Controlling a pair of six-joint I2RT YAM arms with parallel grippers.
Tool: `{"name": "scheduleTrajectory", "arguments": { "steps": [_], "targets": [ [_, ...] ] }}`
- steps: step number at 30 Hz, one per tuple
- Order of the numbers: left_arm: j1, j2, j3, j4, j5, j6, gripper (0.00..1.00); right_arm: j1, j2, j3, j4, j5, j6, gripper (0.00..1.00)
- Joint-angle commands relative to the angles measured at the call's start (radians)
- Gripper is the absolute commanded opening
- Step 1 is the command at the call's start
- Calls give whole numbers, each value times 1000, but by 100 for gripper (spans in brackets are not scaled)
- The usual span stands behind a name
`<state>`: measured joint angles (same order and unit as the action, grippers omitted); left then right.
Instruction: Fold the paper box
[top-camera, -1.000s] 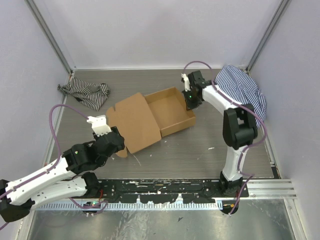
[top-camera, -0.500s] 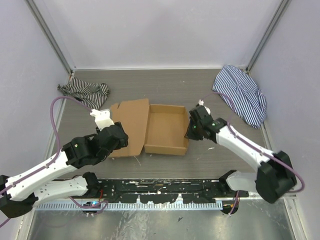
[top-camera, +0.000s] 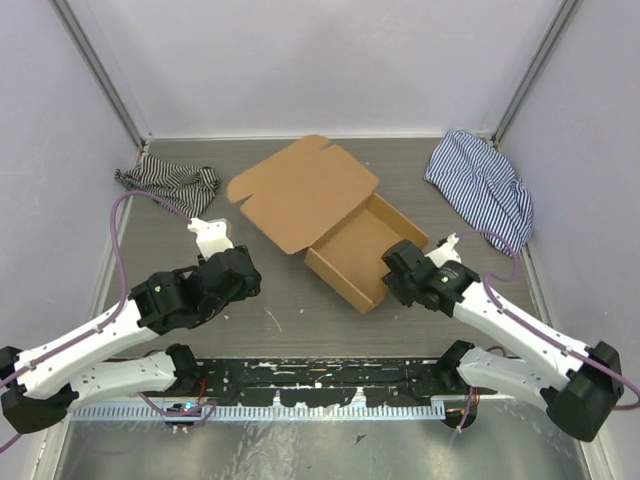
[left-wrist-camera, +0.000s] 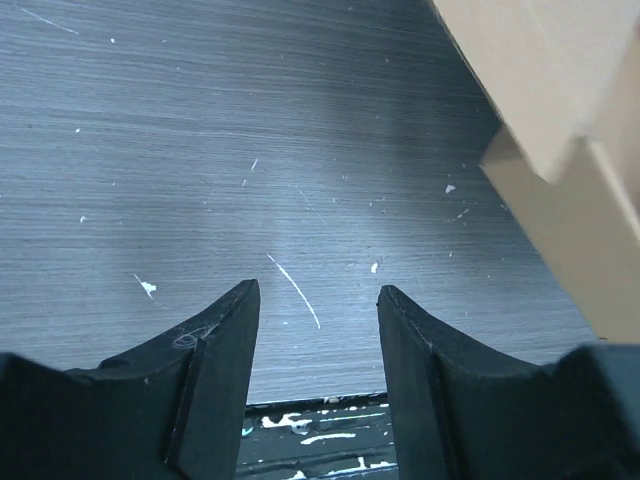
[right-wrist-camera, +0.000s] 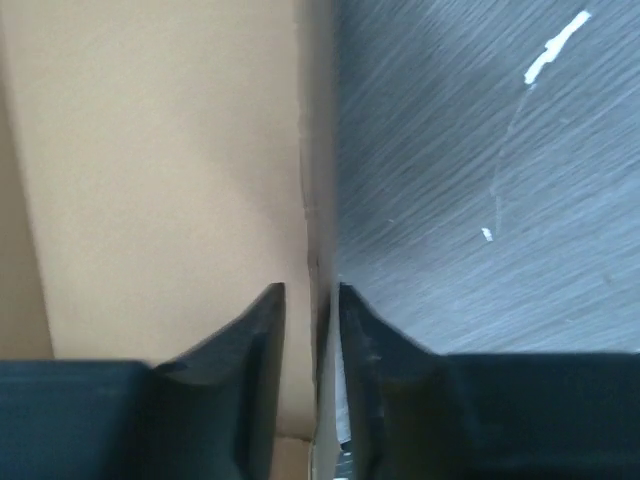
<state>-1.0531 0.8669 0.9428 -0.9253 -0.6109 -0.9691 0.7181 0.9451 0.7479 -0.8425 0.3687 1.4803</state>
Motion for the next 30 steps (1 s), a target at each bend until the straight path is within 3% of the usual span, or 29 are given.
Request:
{"name": "scheduleTrajectory", "arguments": {
  "steps": [1,2,4,8,10,12,14,15,18,21,25,30],
  "targets": [
    [-4,12,38,2,11,15,58,93,118,139,-83,121,206,56],
    [-4,15,38,0,11,16,58,128,158,181,-109,125,213,68],
    [-4,17,35,-10,9,16,58,192,222,255,-140,144,181,81],
    [-4,8,8,-22,1,2,58,224,259,363,-136,211,14,83],
    [-4,3,-10,-14,4,-1,58,215,257,415,-120,342,-149,89],
    [-4,6,-28,-3,10,-2,58,177,260,467,-41,441,-450,95],
    [-4,15,-41,8,17,-4,58,28,292,521,34,334,-736,93],
    [-4,23,-48,23,24,1,59,-77,319,542,66,226,-868,86],
    [-4,69,-52,65,40,15,59,-348,448,589,76,-33,-1083,73],
    [-4,148,-29,119,60,21,60,-431,570,594,65,-143,-1188,60],
    [-3,253,32,151,87,33,60,-439,613,511,126,-257,-1213,44],
    [0,305,48,198,85,43,62,-442,554,406,173,-229,-1193,47]
  ]
}}
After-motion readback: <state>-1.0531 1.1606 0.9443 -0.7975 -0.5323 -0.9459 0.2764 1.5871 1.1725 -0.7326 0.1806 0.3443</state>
